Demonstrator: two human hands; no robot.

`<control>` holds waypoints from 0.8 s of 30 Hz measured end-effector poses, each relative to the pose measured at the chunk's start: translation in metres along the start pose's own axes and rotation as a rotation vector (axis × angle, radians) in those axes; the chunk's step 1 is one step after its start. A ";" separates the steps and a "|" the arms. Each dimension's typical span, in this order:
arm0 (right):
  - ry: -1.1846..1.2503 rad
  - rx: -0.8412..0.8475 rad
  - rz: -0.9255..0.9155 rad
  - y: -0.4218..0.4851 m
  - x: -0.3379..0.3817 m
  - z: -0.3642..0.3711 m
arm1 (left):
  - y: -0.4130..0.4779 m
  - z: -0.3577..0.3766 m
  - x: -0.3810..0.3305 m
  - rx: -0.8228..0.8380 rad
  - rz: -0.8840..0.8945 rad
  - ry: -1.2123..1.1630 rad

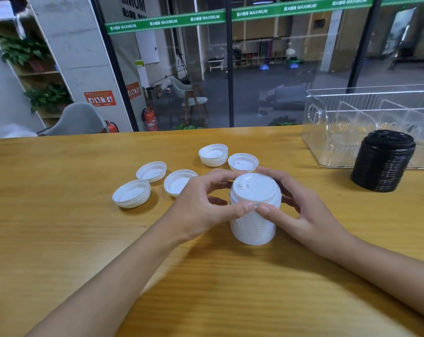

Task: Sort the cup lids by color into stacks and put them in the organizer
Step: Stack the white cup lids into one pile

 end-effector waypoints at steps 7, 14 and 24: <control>-0.079 0.000 -0.010 0.001 0.000 -0.001 | 0.001 -0.014 0.008 -0.002 -0.023 -0.004; -0.088 0.001 -0.021 0.001 0.001 -0.001 | -0.004 -0.055 0.043 -0.188 -0.160 0.785; -0.091 -0.011 -0.023 0.001 0.003 -0.001 | -0.002 -0.056 0.044 -0.161 -0.201 0.964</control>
Point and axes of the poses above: each hand's wrist, its own y-axis towards the middle knuckle, its own z-axis out of the palm, x = y × z, the point moved 3 cm from there along y, towards the middle knuckle, and after that the axes turned 11 degrees about z, right-handed, at the moved point
